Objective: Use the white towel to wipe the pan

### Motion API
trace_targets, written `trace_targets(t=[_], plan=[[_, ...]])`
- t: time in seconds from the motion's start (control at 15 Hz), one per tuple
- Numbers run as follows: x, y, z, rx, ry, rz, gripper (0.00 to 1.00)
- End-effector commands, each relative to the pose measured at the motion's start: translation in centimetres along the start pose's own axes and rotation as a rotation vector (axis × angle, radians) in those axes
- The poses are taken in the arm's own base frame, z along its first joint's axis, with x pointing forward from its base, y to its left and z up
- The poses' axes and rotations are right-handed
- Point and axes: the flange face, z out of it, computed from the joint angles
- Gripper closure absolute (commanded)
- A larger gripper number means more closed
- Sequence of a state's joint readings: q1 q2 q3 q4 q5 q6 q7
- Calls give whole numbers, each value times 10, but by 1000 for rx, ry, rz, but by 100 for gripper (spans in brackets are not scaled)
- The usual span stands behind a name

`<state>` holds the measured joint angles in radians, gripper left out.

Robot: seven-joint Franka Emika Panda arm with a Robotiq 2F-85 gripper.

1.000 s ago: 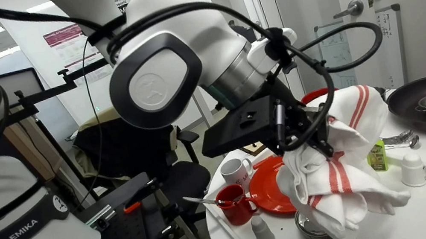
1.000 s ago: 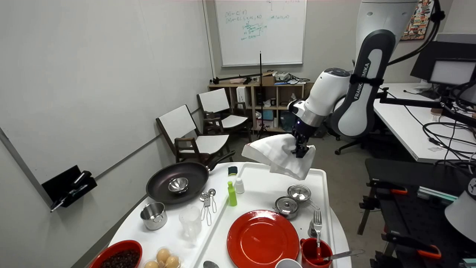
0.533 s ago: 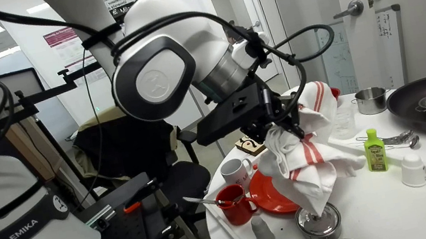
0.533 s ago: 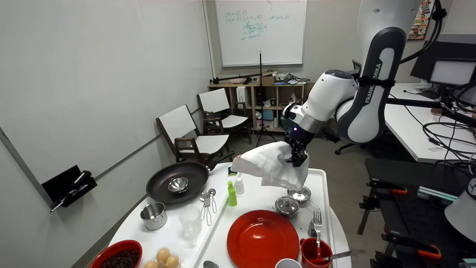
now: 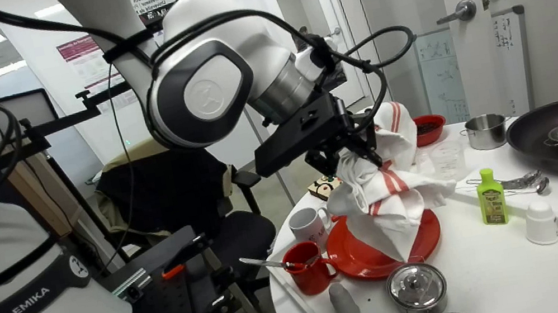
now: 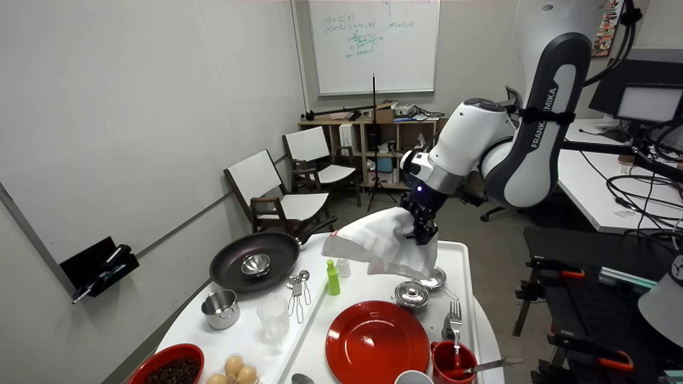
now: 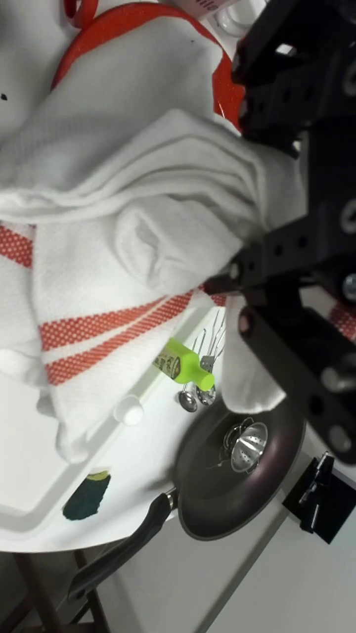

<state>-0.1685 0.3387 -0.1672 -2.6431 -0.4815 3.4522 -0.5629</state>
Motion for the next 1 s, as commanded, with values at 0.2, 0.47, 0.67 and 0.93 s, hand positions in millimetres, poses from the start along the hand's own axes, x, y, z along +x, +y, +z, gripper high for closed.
trace_targets(t=[0.2, 0.47, 0.67, 0.93], plan=[[23, -29, 11, 41, 9, -92, 93], [32, -47, 26, 78, 5, -124, 93], [35, -57, 36, 99, 0, -145, 93], [34, -61, 36, 114, -2, -139, 94]])
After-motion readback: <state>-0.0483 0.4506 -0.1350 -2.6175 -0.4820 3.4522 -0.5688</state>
